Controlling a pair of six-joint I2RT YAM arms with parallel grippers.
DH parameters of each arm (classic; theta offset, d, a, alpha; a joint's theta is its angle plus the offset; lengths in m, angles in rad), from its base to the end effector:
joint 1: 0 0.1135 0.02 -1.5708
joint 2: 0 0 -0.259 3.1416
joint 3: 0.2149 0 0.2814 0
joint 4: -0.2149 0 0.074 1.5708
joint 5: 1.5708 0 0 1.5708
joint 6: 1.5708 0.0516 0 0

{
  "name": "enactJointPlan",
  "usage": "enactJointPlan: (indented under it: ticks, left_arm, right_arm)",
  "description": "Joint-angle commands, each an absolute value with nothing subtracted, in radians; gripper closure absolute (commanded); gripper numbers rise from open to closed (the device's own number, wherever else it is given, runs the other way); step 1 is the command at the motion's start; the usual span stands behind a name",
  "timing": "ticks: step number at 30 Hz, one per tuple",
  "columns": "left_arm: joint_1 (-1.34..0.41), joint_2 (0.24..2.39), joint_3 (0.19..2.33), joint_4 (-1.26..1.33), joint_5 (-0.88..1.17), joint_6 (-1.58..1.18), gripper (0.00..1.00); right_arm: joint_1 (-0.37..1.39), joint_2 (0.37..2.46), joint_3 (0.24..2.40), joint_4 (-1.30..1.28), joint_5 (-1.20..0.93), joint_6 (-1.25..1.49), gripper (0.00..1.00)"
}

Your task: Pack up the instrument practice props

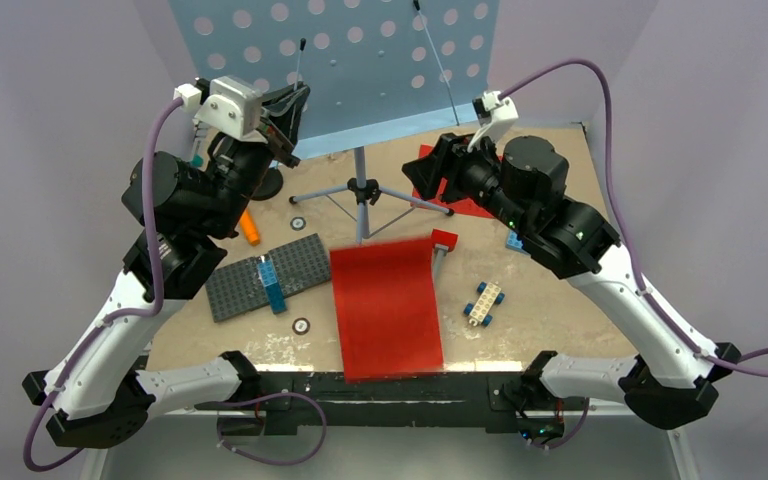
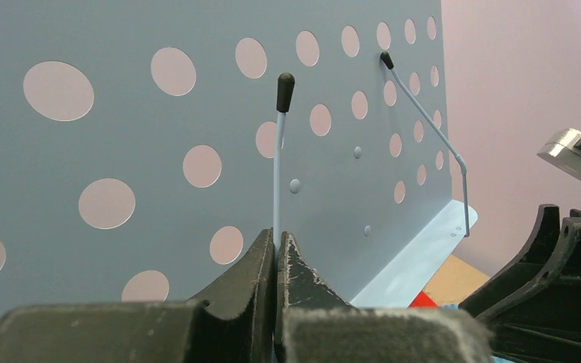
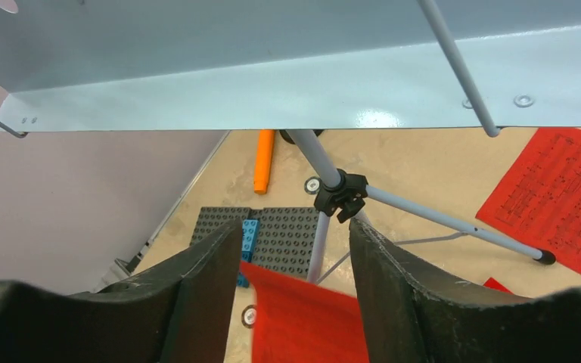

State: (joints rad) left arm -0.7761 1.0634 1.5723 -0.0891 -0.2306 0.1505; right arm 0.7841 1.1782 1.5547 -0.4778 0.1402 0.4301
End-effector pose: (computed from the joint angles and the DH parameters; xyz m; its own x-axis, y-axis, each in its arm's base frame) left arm 0.1642 -0.1446 0.5769 0.3675 -0.1562 -0.9168 0.4834 0.8743 0.0448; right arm 0.2026 0.1919 0.4970 -0.3156 0.2684 -0.9102 -0.5162 0.7562 0.4020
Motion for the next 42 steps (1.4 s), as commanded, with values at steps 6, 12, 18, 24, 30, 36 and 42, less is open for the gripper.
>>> enactJointPlan:
  ticks: [6, 12, 18, 24, 30, 36, 42]
  left_arm:
    - [-0.787, 1.059, 1.525, -0.130, -0.188, 0.126, 1.00]
    - [-0.788, 1.053, 1.484, -0.127, -0.214, 0.113, 0.79]
    - [-0.787, 1.039, 1.447, -0.125, -0.235, 0.097, 0.44]
    - [-0.787, 1.008, 1.447, -0.142, -0.253, 0.084, 0.28]
    - [-0.787, 0.913, 1.430, -0.182, -0.241, 0.014, 0.20]
    - [-0.787, 0.779, 1.322, -0.238, -0.245, -0.112, 0.17]
    - [-0.787, 0.669, 1.175, -0.273, -0.252, -0.234, 0.17]
  right_arm:
    - [0.779, 1.152, 1.501, -0.439, 0.112, 0.436, 0.36]
    - [0.779, 1.089, 1.397, -0.421, 0.136, 0.425, 0.31]
    - [0.779, 1.018, 1.284, -0.411, 0.145, 0.439, 0.29]
    - [0.779, 0.936, 1.182, -0.436, 0.174, 0.449, 0.28]
    - [0.776, 0.863, 0.986, -0.479, 0.212, 0.516, 0.24]
    - [0.720, 0.854, 0.808, -0.485, 0.174, 0.627, 0.21]
    - [0.619, 0.861, 0.672, -0.484, 0.143, 0.678, 0.18]
